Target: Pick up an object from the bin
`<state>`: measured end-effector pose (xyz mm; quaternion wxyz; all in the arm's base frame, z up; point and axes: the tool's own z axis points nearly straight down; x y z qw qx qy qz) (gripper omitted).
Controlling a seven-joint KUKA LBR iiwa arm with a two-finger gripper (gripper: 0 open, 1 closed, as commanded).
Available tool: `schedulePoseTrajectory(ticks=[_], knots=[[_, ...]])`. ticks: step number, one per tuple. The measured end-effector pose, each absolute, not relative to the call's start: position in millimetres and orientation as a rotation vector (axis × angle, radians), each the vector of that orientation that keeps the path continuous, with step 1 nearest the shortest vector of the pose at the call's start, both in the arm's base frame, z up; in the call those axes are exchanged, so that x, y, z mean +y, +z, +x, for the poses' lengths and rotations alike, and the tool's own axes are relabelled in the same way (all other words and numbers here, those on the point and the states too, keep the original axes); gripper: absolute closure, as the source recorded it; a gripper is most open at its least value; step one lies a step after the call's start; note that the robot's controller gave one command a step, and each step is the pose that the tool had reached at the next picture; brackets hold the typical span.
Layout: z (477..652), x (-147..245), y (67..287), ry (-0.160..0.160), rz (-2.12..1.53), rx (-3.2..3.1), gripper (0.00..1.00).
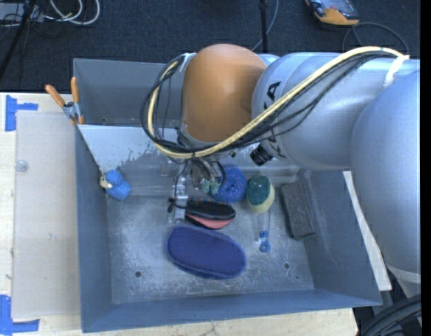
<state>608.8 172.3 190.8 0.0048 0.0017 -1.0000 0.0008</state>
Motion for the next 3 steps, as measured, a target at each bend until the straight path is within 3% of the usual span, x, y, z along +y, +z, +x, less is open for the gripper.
schedulePoseTrajectory(ticks=[1, 2, 3], knots=[[610.2, 171.4, 195.9, 0.0, -0.001, -3.14, 0.0], [590.9, 138.1, 129.3, 0.0, 0.037, -3.137, 0.0], [588.2, 101.9, 127.1, 0.001, 0.045, -3.131, 0.0]])
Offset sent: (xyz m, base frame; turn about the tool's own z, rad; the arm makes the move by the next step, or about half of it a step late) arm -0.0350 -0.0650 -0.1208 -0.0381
